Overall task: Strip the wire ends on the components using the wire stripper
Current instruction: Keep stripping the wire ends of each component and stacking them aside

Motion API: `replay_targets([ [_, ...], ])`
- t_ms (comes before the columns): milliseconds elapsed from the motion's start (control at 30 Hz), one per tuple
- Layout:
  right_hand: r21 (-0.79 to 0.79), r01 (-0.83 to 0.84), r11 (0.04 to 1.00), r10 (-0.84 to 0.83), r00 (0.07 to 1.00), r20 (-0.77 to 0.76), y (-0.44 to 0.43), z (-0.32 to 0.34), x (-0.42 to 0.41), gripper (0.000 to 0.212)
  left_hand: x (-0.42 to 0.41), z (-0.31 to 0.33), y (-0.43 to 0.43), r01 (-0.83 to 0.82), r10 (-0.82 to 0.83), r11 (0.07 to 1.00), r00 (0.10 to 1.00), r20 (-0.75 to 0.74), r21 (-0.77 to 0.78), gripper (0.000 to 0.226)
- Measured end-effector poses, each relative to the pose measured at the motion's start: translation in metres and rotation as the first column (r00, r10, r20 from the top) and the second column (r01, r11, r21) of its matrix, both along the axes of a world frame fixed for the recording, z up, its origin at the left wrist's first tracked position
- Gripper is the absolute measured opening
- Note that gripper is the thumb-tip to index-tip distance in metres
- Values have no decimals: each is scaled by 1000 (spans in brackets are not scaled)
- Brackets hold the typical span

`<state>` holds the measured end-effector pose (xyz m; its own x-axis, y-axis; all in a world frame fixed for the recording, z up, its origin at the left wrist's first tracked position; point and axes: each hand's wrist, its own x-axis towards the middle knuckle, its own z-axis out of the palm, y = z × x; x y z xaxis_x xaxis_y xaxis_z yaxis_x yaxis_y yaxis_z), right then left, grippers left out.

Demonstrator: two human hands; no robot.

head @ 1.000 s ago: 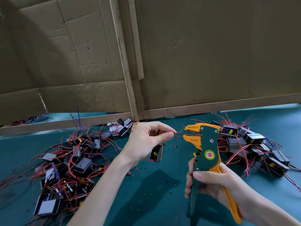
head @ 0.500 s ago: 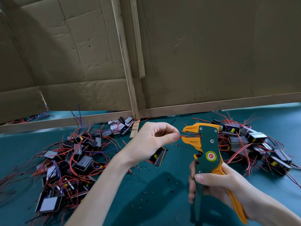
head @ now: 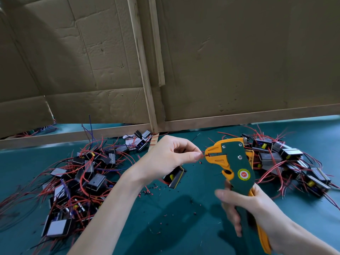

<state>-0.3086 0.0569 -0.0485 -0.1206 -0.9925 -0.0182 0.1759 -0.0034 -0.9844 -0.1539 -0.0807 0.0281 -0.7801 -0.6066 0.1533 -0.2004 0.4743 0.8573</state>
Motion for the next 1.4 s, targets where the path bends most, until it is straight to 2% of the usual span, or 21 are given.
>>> replay_targets([
  [67, -28, 35, 999, -35, 999, 0, -2, -5, 1, 35, -1, -2, 0, -13, 12, 1000, 1000, 25, 7, 11],
  [233, -47, -198, 979, 203, 947, 250, -11, -7, -6, 45, 3, -3, -8, -45, 44, 998, 999, 20, 42, 15],
  [333, -51, -189, 981, 196, 939, 283, -13, -12, -11, 46, 5, -4, -13, -67, 67, 997, 998, 11, 25, 12],
  [400, -27, -162, 986, 163, 944, 286, -15, -14, -15, 47, 5, -5, -16, -105, 105, 994, 994, -11, -42, 12],
  [533, 54, -141, 989, 119, 947, 297, -20, -18, -19, 38, -8, 1, -18, -183, 164, 963, 980, -110, -198, 15],
  [667, 128, -147, 981, 93, 931, 353, -21, -22, -20, 32, -52, 11, -10, -293, 185, 883, 935, -303, -366, 11],
  [733, 155, -148, 977, 83, 929, 362, -22, -23, -20, 32, -82, 14, -4, -317, 168, 871, 910, -379, -374, 7],
  [833, 184, -146, 972, 64, 919, 390, -24, -24, -21, 31, -120, 13, 8, -249, 107, 922, 900, -422, -298, 9],
  [933, 195, -140, 971, 44, 903, 428, -25, -26, -23, 30, -137, 4, 18, -41, -21, 973, 964, -267, -225, 24],
  [1033, 185, -136, 973, 40, 894, 446, -26, -28, -25, 32, -130, -2, 22, 118, -140, 961, 988, -71, -248, 35],
  [1100, 176, -135, 975, 44, 894, 446, -27, -29, -26, 35, -112, 1, 23, 157, -177, 956, 982, -61, -250, 34],
  [1167, 175, -130, 976, 41, 897, 440, -27, -30, -26, 33, -86, 5, 17, 161, -170, 974, 984, -46, -160, 36],
  [1233, 176, -121, 977, 34, 901, 432, -28, -31, -26, 31, -56, 7, 1, 122, -115, 987, 991, 75, -106, 43],
  [1267, 176, -118, 977, 32, 904, 426, -28, -32, -26, 31, -40, 7, -10, 86, -55, 986, 977, 206, -145, 47],
  [1300, 176, -113, 978, 29, 907, 421, -28, -32, -25, 30, -24, 6, -21, 55, 27, 977, 929, 370, -208, 49],
  [1333, 174, -109, 979, 27, 909, 416, -28, -32, -25, 30, -9, 4, -32, 32, 118, 964, 838, 533, -264, 49],
  [1400, 171, -101, 980, 23, 914, 405, -29, -33, -25, 30, 18, -2, -50, -31, 276, 946, 600, 751, -323, 42],
])
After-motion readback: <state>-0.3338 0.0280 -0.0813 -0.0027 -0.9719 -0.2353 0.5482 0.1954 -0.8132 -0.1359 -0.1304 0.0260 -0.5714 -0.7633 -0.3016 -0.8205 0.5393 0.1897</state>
